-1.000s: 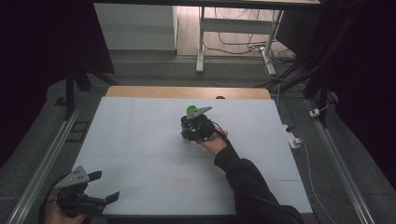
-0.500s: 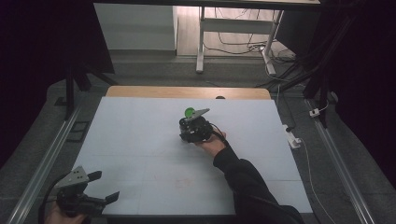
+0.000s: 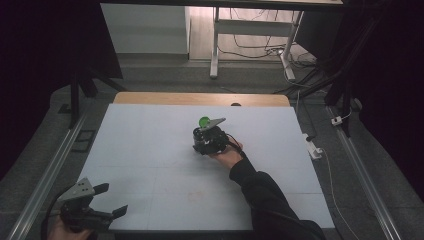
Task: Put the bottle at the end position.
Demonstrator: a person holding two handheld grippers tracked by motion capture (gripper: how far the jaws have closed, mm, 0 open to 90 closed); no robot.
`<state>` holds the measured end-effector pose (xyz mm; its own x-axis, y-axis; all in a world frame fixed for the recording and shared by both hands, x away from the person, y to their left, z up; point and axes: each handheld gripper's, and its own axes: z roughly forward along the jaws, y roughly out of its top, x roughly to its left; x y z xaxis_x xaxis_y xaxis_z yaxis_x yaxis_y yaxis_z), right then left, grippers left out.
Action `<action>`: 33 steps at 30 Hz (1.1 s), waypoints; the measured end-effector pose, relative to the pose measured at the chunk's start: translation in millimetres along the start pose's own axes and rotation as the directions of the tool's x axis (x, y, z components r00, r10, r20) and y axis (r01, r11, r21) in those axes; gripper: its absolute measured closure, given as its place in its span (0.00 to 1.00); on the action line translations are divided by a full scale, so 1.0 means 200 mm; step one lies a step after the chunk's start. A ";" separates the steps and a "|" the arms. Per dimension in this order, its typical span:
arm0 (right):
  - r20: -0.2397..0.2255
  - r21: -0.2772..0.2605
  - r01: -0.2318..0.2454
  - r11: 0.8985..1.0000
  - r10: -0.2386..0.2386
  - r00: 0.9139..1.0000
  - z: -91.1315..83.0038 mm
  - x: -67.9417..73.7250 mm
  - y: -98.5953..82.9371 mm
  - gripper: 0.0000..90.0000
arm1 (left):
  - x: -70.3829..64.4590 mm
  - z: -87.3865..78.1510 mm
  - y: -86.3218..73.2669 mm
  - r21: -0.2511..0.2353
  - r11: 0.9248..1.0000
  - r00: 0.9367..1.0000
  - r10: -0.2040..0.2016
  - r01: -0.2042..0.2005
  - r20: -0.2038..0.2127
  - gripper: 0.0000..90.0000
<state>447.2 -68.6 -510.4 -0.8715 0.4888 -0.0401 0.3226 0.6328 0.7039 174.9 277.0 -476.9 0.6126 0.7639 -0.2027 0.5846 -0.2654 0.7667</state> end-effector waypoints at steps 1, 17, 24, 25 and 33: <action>0.000 0.000 0.000 1.000 0.000 1.000 0.00 0.00 0.00 0.47 | 0.00 0.00 0.00 0.000 1.000 1.000 0.000 0.000 0.000 0.00; -0.026 -0.052 -0.075 0.996 0.074 0.997 -0.13 -0.01 0.01 0.16 | 0.00 0.00 0.00 0.001 1.000 1.000 -0.002 0.002 -0.001 0.00; -0.044 -0.051 -0.082 0.995 0.080 0.996 -0.23 0.03 0.00 0.09 | 0.00 0.00 0.00 0.009 1.000 1.000 -0.005 0.005 -0.005 0.00; -0.049 -0.056 -0.086 0.995 0.083 0.995 -0.25 0.03 0.00 0.09 | 0.00 0.00 0.00 0.010 1.000 1.000 -0.008 0.008 -0.005 0.00; -0.082 -0.063 -0.099 0.993 0.094 0.992 -0.41 0.10 -0.06 0.01 | 0.01 0.00 0.00 0.009 0.999 0.999 -0.035 0.035 -0.007 0.00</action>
<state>395.0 -115.1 -460.3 -0.8645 0.4954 0.0846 0.3838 0.5422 0.7475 177.0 277.9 -477.5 0.5884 0.7766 -0.2252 0.6104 -0.2440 0.7536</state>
